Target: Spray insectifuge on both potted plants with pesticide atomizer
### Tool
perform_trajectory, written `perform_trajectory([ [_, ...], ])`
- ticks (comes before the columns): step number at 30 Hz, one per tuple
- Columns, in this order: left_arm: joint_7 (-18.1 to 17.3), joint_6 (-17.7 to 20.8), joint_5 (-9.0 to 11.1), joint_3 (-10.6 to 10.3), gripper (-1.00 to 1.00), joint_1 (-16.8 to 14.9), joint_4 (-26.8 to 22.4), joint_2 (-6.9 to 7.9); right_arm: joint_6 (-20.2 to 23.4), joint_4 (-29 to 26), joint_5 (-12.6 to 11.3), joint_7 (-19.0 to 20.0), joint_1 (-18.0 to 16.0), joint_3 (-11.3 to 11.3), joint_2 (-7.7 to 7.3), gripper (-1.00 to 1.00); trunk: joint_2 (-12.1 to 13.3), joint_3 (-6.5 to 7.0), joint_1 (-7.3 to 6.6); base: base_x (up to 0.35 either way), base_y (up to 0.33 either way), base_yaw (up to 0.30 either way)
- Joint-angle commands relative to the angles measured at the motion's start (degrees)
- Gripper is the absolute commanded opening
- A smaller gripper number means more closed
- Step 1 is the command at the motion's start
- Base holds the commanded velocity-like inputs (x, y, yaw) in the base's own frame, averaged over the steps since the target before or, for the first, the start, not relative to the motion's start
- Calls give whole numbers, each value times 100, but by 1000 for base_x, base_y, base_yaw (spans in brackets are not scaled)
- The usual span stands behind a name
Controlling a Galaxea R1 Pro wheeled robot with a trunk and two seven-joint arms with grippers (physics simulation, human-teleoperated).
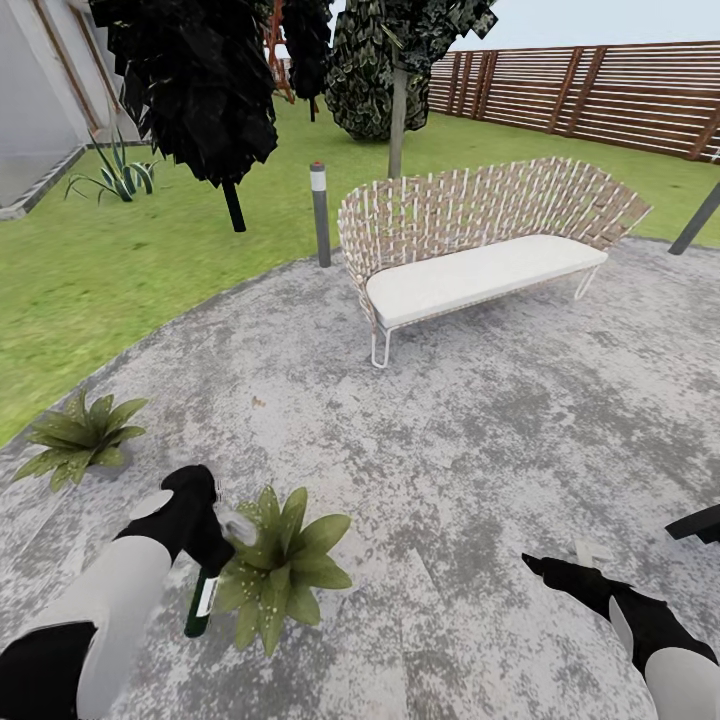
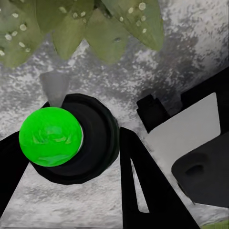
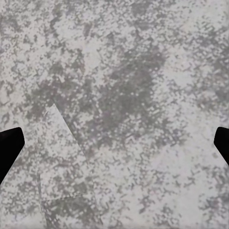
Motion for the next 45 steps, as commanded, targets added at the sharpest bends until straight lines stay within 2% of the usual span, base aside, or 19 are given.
perform_trajectory([
  [1, -8, 52, -51, 29, -100, -1, -15, 31, 37, -10, 26, 45, -6, -48, 5, 100, -2, -4, -1, 0, 0, 0],
  [2, 72, 52, -51, 28, -100, 1, -21, 60, 37, -10, 26, 45, -4, -48, 6, 100, -2, -4, -1, 0, 0, 0],
  [5, 622, 60, -48, 28, -100, 3, -25, 104, 37, -10, 26, 45, -5, -48, 6, 100, -2, -4, -1, 0, 0, 0],
  [9, 802, 61, -40, 27, -100, 4, 3, 105, 37, -10, 26, 45, -6, -48, 4, 100, -2, -4, -1, 0, 0, 0],
  [11, 819, 57, -36, 27, -100, 4, 49, 99, 37, -9, 26, 45, -4, -48, 5, 100, -2, -4, -1, 0, 0, 0],
  [15, 850, 34, -41, 27, -100, 4, 739, 73, 37, -10, 26, 45, -4, -48, 6, 100, -2, -4, -1, 0, 0, 0],
  [19, 858, -140, -36, 27, -100, 7, 949, 74, 37, -10, 26, 45, -7, -48, 6, 100, -2, -4, -1, 0, 0, 0],
  [32, 874, -211, -17, 36, -100, 26, 978, 102, 37, -10, 26, 45, -4, -48, 4, 100, -2, -4, -1, 0, 0, 0],
  [38, 874, -484, -29, 36, -100, 397, 979, 170, 37, -9, 26, 45, -6, -48, 2, 100, -2, -4, -1, 0, 0, 0],
  [41, 874, -539, -33, 38, -100, 506, 979, 222, 37, -7, 26, 45, -4, -48, 5, 100, -2, -4, -1, 0, 0, 0],
  [45, 876, -553, -11, 50, -100, 522, 967, 411, 37, -8, 26, 45, -6, -48, 4, 100, -2, -4, -1, 0, 0, 0],
])
